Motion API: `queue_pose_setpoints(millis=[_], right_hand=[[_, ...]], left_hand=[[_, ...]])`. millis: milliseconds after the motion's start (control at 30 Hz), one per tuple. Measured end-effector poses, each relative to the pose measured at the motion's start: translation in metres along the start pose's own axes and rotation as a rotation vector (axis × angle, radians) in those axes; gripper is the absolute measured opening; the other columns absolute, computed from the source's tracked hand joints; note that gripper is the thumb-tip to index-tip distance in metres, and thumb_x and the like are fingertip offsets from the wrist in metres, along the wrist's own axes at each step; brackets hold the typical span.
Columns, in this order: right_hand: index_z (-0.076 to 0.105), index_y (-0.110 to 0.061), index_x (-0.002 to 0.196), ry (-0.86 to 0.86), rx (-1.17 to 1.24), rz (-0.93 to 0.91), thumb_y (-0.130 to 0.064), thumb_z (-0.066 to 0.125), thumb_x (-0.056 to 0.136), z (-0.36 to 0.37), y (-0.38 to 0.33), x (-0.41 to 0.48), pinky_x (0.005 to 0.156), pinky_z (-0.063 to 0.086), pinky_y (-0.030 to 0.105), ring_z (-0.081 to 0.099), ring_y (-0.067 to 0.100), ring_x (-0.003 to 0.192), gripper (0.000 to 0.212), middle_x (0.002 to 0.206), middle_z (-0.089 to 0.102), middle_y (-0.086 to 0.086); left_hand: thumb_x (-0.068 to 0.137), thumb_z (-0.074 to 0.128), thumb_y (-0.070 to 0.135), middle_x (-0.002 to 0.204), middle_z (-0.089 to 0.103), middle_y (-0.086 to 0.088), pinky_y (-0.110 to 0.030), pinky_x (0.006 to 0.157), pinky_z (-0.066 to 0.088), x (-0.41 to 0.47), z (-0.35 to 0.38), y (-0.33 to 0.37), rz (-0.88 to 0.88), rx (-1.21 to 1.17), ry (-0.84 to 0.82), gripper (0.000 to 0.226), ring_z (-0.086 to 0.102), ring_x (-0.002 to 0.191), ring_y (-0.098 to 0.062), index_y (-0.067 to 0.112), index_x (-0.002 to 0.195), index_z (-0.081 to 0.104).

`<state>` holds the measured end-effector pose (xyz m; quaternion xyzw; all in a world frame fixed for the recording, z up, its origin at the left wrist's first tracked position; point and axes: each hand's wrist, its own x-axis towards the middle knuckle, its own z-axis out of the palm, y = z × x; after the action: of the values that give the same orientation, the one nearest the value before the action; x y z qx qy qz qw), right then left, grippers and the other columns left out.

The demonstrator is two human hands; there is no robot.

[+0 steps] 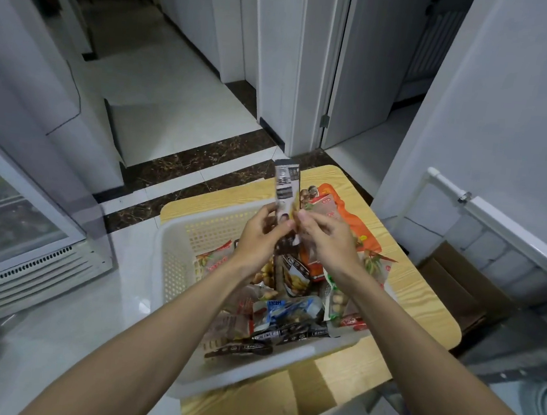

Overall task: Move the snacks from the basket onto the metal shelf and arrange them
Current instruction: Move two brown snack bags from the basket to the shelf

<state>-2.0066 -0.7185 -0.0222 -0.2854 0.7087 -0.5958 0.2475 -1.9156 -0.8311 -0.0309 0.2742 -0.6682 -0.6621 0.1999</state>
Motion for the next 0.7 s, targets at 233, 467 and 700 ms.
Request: queue_pose_setpoints(millis=[233, 467, 700], right_hand=[[0.026, -0.066, 0.138, -0.127, 0.086, 0.077, -0.033, 0.077, 0.079, -0.011, 0.006, 0.006, 0.099, 0.050, 0.051, 0.056, 0.015, 0.124, 0.085, 0.153, 0.039, 0.001], [0.033, -0.050, 0.144, -0.012, 0.033, -0.033, -0.006, 0.061, 0.093, -0.020, 0.005, 0.004, 0.104, 0.047, 0.037, 0.051, 0.003, 0.126, 0.073, 0.151, 0.041, -0.004], [0.061, -0.017, 0.129, 0.075, 0.010, -0.038, 0.000, 0.061, 0.093, -0.029, 0.011, 0.009, 0.095, 0.055, 0.038, 0.057, -0.015, 0.103, 0.040, 0.117, 0.057, -0.021]], left_hand=[[0.105, 0.039, 0.023, 0.068, 0.068, 0.004, -0.015, 0.064, 0.048, 0.003, 0.002, 0.002, -0.057, -0.099, 0.028, 0.027, 0.062, 0.064, -0.013, 0.007, 0.113, 0.060], [0.104, 0.032, 0.039, 0.138, 0.050, 0.015, -0.037, 0.115, 0.026, 0.008, -0.008, -0.021, -0.177, -0.016, -0.065, 0.041, 0.043, 0.129, -0.005, 0.025, 0.133, 0.056], [0.086, 0.043, -0.023, 0.136, 0.047, 0.005, -0.030, 0.076, 0.056, 0.014, -0.014, -0.060, -0.222, 0.202, -0.213, 0.068, 0.052, 0.121, -0.020, 0.029, 0.128, 0.047]])
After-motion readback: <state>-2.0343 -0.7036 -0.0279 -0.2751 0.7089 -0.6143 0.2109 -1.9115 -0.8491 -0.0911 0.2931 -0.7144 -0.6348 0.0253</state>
